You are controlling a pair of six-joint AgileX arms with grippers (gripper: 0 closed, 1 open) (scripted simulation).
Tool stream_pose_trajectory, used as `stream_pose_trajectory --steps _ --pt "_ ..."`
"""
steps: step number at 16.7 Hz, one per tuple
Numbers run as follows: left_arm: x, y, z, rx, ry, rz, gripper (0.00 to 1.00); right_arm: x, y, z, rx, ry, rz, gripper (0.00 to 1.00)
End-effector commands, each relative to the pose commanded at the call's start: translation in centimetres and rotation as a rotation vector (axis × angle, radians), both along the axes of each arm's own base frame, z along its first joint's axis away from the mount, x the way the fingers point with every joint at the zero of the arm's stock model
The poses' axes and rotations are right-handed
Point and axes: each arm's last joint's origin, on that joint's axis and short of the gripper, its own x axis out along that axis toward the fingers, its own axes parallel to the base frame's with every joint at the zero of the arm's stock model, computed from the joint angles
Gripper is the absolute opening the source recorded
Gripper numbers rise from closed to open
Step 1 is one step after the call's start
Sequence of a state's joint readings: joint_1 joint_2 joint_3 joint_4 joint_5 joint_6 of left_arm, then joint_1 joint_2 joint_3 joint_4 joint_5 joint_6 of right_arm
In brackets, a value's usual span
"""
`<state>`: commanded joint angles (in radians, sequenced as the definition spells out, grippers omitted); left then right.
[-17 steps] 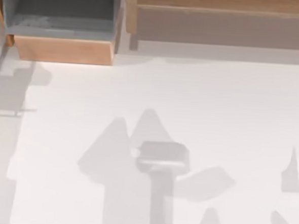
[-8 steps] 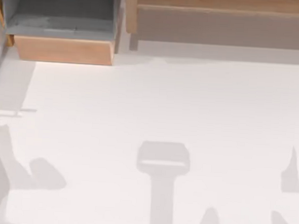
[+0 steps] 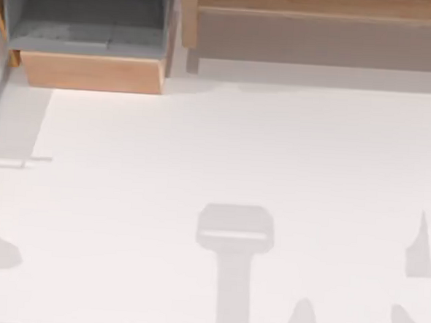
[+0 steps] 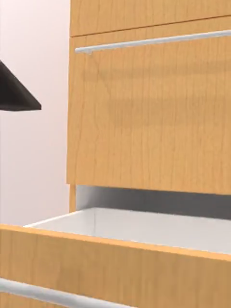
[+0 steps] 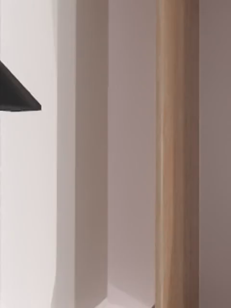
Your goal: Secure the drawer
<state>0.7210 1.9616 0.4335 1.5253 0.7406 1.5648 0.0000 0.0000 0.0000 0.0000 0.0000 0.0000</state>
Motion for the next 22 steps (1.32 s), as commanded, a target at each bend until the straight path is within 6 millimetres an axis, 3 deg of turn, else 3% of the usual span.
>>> stream_pose_trajectory --steps 8,13,17,22 --pt "0.2 -0.1 -0.6 0.017 0.009 -0.023 1.00 0.0 0.0 0.0 0.000 0.000 0.000 1.00" --pt "2.5 -0.1 -0.6 0.019 0.007 -0.022 1.00 0.0 0.0 0.0 0.000 0.000 0.000 1.00" --pt "2.6 -0.1 -0.6 0.019 0.007 -0.022 1.00 0.0 0.0 0.0 0.000 0.000 0.000 1.00" --pt "2.6 -0.1 -0.6 0.019 0.007 -0.022 0.62 0.0 0.0 0.0 0.000 0.000 0.000 1.00"
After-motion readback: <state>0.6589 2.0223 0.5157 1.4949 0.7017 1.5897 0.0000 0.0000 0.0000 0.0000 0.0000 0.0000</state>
